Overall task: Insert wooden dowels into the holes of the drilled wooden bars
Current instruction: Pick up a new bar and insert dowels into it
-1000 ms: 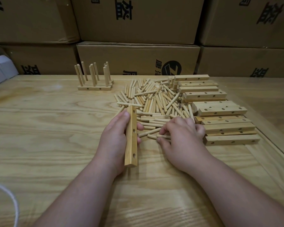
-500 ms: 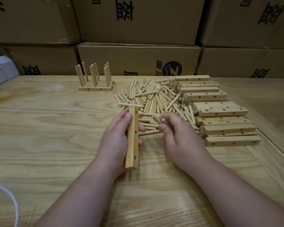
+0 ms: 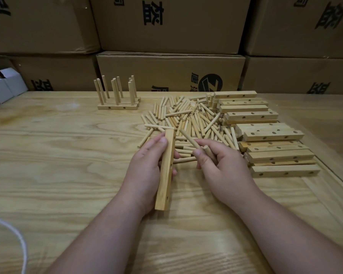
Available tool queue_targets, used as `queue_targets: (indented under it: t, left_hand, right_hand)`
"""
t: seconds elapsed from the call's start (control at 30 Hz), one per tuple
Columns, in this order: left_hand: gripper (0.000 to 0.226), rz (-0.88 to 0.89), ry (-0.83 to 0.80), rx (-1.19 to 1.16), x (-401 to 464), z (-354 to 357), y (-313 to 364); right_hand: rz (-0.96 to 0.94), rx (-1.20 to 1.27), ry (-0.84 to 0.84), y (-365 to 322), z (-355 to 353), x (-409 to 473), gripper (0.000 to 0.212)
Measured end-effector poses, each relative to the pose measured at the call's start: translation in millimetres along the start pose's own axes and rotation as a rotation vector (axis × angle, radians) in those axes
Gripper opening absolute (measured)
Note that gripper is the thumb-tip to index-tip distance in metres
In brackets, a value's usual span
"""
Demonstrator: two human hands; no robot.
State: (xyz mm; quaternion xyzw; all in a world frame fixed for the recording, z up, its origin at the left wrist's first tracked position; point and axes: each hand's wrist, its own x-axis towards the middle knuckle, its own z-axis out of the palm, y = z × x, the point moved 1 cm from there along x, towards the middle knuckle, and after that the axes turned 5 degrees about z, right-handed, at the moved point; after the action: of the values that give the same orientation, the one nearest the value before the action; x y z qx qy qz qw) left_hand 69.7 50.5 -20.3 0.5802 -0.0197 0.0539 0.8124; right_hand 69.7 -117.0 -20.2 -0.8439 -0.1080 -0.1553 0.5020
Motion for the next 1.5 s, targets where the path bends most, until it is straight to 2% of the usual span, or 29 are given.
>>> queue_targets:
  t: [0.17, 0.33, 0.47, 0.57, 0.63, 0.73, 0.9, 1.03, 1.07, 1.2, 1.3, 1.37, 1.47, 1.5]
  left_hand:
    - [0.028, -0.011, -0.006, -0.013, 0, 1, 2]
    - [0.034, -0.007, -0.004, 0.005, 0, -1, 4]
    - [0.031, -0.041, -0.081, -0.084, 1, -2, 4]
    - [0.052, -0.101, -0.162, -0.177, 2, -4, 2]
    - [0.053, -0.113, -0.2, -0.192, 3, -5, 0]
    - [0.049, -0.074, -0.207, -0.111, 2, -3, -2]
    - [0.049, 0.001, -0.247, 0.009, -1, -1, -6]
    - [0.05, 0.025, -0.25, 0.053, -4, -1, -6]
    - [0.05, 0.016, -0.245, 0.054, -3, 0, -5]
    - [0.045, -0.04, -0.202, -0.062, 0, 1, -6]
    - [0.05, 0.023, -0.141, -0.131, 2, 0, -6]
    - [0.057, 0.081, -0.042, -0.134, 2, 0, -5]
    - [0.054, 0.115, 0.139, -0.143, 4, -4, -4]
    - [0.05, 0.113, 0.16, -0.15, 5, -6, -3]
  right_hand:
    - [0.075, 0.138, 0.019, 3, 0, 2, 0.019]
    - [0.046, 0.172, 0.035, 4, -1, 2, 0.029]
    - [0.039, 0.126, 0.007, 2, 1, 1, 0.036]
    - [-0.001, 0.126, 0.032, -3, 0, 0, 0.033]
    - [-0.019, 0.141, 0.0, -6, -1, -2, 0.036]
    - [-0.053, 0.107, -0.062, -10, -1, -5, 0.04]
    - [-0.046, 0.109, -0.073, -9, 0, -4, 0.031]
    - [-0.07, 0.126, -0.113, -11, 0, -4, 0.048]
    - [-0.052, 0.106, -0.109, -10, 0, -4, 0.048]
    - [0.023, 0.06, -0.055, -6, 0, -4, 0.012]
    - [0.036, 0.077, -0.073, -5, 1, -6, 0.012]
    - [0.039, 0.073, -0.097, -4, 1, -6, 0.013]
    - [0.016, 0.092, -0.104, -4, 0, -6, 0.003]
    - [0.008, 0.097, -0.095, -4, 0, -5, 0.008]
